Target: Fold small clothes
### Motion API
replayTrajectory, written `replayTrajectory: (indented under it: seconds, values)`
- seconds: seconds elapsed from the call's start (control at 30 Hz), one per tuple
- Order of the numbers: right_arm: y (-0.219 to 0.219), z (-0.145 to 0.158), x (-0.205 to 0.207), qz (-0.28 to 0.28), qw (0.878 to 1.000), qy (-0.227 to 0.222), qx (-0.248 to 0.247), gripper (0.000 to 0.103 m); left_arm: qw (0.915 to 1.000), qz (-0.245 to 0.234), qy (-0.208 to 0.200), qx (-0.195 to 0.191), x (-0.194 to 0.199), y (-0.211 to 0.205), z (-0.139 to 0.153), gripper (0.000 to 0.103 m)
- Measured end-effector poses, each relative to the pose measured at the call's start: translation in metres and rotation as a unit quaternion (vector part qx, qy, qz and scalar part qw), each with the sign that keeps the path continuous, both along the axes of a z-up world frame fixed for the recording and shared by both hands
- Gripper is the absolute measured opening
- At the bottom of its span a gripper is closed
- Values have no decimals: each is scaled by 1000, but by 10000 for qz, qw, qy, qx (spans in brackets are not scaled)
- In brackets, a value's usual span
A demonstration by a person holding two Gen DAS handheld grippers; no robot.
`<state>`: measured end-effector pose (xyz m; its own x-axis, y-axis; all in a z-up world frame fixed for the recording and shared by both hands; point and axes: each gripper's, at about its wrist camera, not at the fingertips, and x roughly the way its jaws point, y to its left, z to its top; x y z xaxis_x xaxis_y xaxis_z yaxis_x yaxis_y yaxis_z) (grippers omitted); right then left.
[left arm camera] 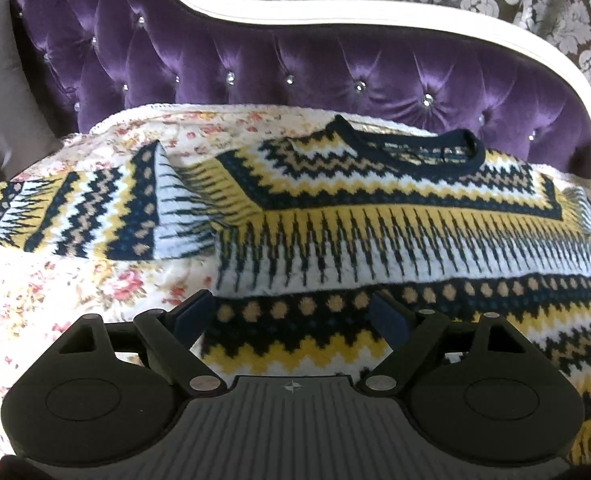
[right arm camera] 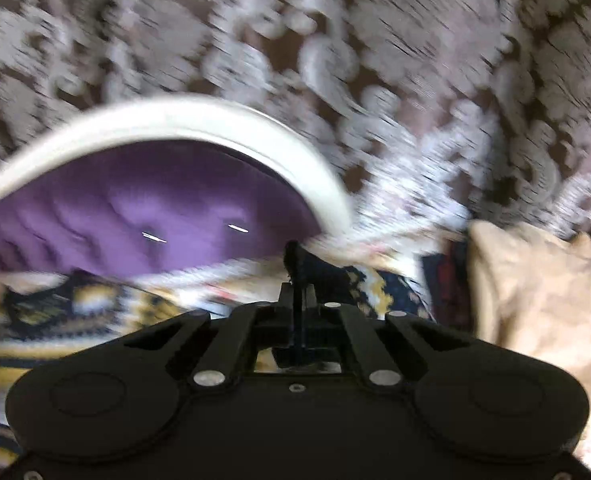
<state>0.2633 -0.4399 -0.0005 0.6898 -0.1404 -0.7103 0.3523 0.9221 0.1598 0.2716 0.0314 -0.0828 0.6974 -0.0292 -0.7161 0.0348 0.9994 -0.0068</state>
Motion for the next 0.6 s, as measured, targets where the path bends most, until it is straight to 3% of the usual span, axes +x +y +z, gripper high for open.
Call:
replayTrajectory:
  seconds: [0.17, 0.3, 0.6]
  values:
    - [61, 39, 23, 631, 9961, -367, 494, 7, 9998, 85, -124, -91, -2, 14, 8, 85]
    - [124, 58, 48, 1267, 9859, -542, 949, 7, 9995, 207, -103, -218, -2, 29, 13, 85]
    - [269, 50, 110, 2595, 9555, -439, 1332, 7, 9971, 539, 12, -533, 0, 63, 18, 85]
